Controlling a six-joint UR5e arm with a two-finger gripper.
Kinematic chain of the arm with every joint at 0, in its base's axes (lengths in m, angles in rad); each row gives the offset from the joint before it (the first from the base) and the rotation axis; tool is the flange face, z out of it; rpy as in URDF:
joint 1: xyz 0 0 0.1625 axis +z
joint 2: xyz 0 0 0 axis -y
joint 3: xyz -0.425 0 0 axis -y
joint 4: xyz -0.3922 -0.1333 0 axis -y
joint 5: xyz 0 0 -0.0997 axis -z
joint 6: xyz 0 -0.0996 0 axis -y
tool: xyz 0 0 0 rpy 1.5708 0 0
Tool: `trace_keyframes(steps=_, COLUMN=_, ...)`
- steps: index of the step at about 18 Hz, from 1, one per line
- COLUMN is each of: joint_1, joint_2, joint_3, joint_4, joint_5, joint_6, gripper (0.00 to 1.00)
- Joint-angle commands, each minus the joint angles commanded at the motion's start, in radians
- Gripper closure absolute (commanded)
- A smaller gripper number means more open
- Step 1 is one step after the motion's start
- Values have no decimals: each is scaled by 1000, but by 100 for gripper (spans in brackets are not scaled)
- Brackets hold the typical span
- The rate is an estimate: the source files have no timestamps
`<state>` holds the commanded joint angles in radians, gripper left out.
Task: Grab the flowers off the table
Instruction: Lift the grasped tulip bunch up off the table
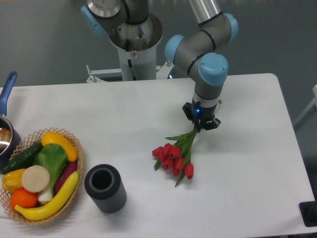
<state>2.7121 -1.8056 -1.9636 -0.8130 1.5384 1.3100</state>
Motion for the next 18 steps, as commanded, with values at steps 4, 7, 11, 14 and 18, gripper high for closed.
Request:
trace_keyframes(steps=4, joint_1=3, joint_2=18, joint_3=55, joint_4=-25, joint_5=129, joint_6=11, gripper=100)
trace_keyframes(steps=7, joint_1=24, joint_2=26, joint_3=80, joint_4=-28, joint_5=120, joint_6=5, gripper=100)
trace_keyframes(steps=11, joint_1=49, joint_2=26, joint_3=152, joint_4=-109, joint_5=40, joint_6=-3, gripper=100)
trace_keyframes(steps=14, joint_1=67, joint_2=26, joint_3=247, joint_4=-228, joint_5=16, joint_6=-3, gripper=100)
trace_keyframes(steps=18, joint_1=84, joint_2=25, joint_3=331, joint_4=-330, joint_5=-11, joint_6=-3, gripper=100)
